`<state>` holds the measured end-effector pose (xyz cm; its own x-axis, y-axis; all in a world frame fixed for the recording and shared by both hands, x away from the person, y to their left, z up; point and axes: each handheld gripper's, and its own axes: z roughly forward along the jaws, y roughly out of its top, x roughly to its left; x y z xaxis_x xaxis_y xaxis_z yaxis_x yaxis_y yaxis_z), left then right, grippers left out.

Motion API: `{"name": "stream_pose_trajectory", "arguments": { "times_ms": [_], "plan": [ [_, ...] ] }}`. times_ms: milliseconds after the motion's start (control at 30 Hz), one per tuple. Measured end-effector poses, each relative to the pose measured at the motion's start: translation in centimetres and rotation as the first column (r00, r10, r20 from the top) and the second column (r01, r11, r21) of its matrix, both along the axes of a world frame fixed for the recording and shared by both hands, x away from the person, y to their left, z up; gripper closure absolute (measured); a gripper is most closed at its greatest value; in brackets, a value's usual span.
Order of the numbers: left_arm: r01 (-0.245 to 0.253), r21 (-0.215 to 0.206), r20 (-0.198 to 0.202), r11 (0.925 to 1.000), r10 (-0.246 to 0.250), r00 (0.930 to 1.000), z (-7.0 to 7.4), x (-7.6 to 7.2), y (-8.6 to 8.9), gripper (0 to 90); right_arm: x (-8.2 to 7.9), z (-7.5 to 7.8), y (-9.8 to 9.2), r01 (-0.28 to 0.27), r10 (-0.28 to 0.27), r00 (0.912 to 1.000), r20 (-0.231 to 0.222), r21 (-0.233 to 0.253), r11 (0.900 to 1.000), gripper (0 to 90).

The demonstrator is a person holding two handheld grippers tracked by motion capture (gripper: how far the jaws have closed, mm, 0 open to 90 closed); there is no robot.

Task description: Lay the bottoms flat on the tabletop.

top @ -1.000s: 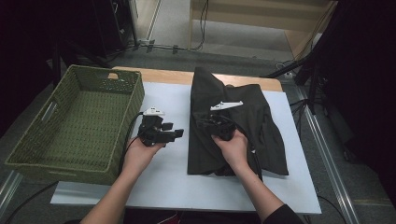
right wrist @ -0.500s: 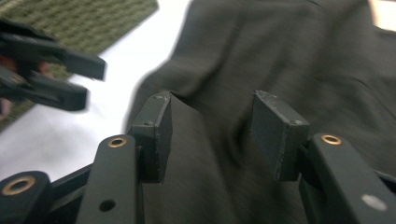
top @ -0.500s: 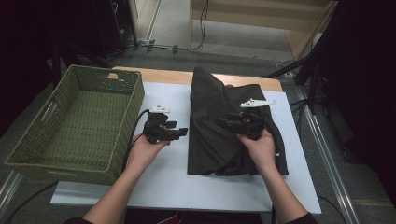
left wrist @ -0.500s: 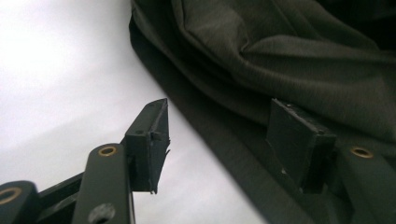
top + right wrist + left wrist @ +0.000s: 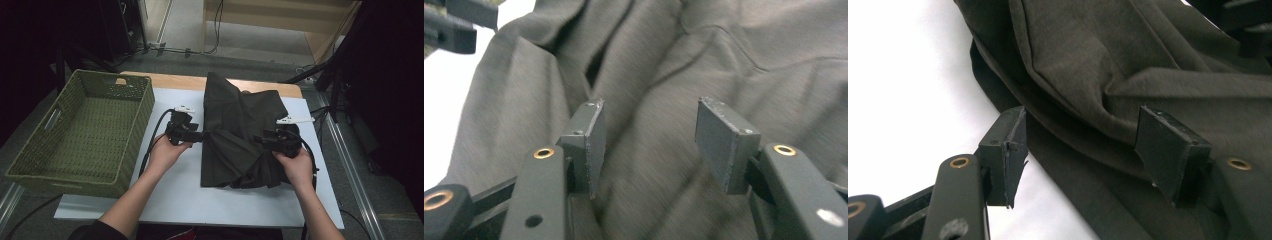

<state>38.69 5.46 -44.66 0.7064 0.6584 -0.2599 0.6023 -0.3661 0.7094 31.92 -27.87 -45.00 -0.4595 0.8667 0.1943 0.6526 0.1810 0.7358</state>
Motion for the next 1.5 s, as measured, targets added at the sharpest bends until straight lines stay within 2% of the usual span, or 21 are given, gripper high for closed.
{"name": "stream_pose_trajectory", "arguments": {
  "times_ms": [100, 167, 267, 400, 500, 567, 600, 633, 667, 700, 767, 800, 900, 1067, 1233, 1367, 1433, 1500],
  "plan": [
    [-0.012, 0.004, 0.008, 0.9999, 0.012, 0.9999, 0.0, 0.4, -0.5, 35.7, -0.7, -0.4, -1.0, 0.02, -0.02, 0.9998, -0.004, -0.002, 1.0, 43.9],
    [-0.016, -0.014, -0.01, 0.9998, 0.015, 0.9998, 0.0, 0.7, -0.9, 35.0, -1.0, -0.6, -1.6, 0.033, -0.033, 0.9995, -0.004, -0.006, 0.999, 43.9],
    [-0.023, 0.007, 0.008, 0.9997, 0.023, 0.9997, 0.1, 1.1, -1.4, 34.7, -1.3, -0.7, -2.4, 0.057, -0.057, 0.9984, 0.0, -0.005, 0.998, 43.8],
    [-0.034, 0.002, -0.009, 0.9994, 0.034, 0.9994, -0.5, 1.8, -1.9, 33.1, -1.5, -1.0, -3.4, 0.081, -0.081, 0.9967, 0.006, -0.018, 0.997, 43.8],
    [-0.009, -0.011, -0.05, 0.9999, 0.009, 0.9987, -1.2, 2.2, -2.4, 28.1, -1.8, -1.1, -4.1, 0.102, -0.102, 0.9948, -0.002, -0.018, 0.995, 43.6],
    [0.01, -0.012, -0.056, 0.9999, -0.01, 0.9984, -1.3, 2.2, -2.8, 28.1, -2.1, -1.2, -4.6, 0.109, -0.109, 0.994, 0.004, -0.022, 0.994, 43.4],
    [0.021, -0.029, -0.056, 0.9994, -0.023, 0.9982, -1.4, 2.2, -2.9, 28.1, -2.3, -1.3, -4.8, 0.113, -0.112, 0.9936, 0.009, -0.022, 0.993, 43.4],
    [0.018, -0.03, -0.056, 0.9994, -0.02, 0.9982, -1.5, 2.2, -3.2, 28.5, -2.4, -1.3, -5.1, 0.116, -0.116, 0.9932, 0.008, -0.025, 0.993, 43.4],
    [0.016, -0.025, -0.056, 0.9996, -0.017, 0.9983, -1.6, 2.2, -3.3, 31.5, -2.6, -1.5, -5.3, 0.118, -0.118, 0.993, 0.008, -0.028, 0.993, 43.4],
    [0.025, -0.017, -0.054, 0.9995, -0.026, 0.9982, -1.7, 2.2, -3.5, 38.6, -2.7, -1.6, -5.5, 0.121, -0.12, 0.9927, 0.007, -0.034, 0.992, 43.4],
    [0.042, -0.01, -0.043, 0.9991, -0.043, 0.9982, -1.9, 2.2, -3.6, 57.5, -2.7, -1.9, -5.9, 0.129, -0.129, 0.9917, -0.002, -0.035, 0.991, 43.4],
    [0.053, -0.032, -0.055, 0.9981, -0.055, 0.997, -1.9, 2.3, -3.5, 67.3, -2.7, -2.0, -6.1, 0.135, -0.135, 0.9908, -0.004, -0.027, 0.99, 43.4],
    [0.071, -0.084, -0.074, 0.9939, -0.078, 0.9942, -1.6, 2.5, -2.9, 83.8, -2.5, -2.1, -6.4, 0.14, -0.14, 0.9901, -0.004, -0.022, 0.99, 43.4],
    [0.05, -0.132, -0.116, 0.9899, -0.066, 0.9911, -0.5, 3.0, -0.9, 87.3, -2.5, -2.3, -7.0, 0.156, -0.156, 0.9877, -0.007, -0.021, 0.988, 43.4],
    [-0.004, -0.127, -0.092, 0.9919, -0.008, 0.9957, 1.1, 3.3, 1.3, 87.3, -2.6, -2.2, -7.7, 0.18, -0.18, 0.9836, 0.001, -0.025, 0.983, 43.4],
    [-0.057, -0.101, -0.091, 0.9932, 0.048, 0.9947, 1.7, 3.7, 3.1, 87.2, -2.7, -2.0, -8.4, 0.196, -0.196, 0.9806, 0.006, -0.022, 0.98, 43.4],
    [-0.089, -0.065, -0.074, 0.9939, 0.084, 0.9937, 1.5, 4.0, 3.7, 87.0, -2.7, -2.1, -8.7, 0.199, -0.199, 0.98, 0.007, -0.019, 0.98, 43.4],
    [-0.123, -0.044, -0.074, 0.9915, 0.119, 0.9901, 1.3, 4.3, 4.2, 86.9, -2.7, -2.1, -9.1, 0.201, -0.201, 0.9795, 0.005, -0.02, 0.979, 43.4]
  ]
}}
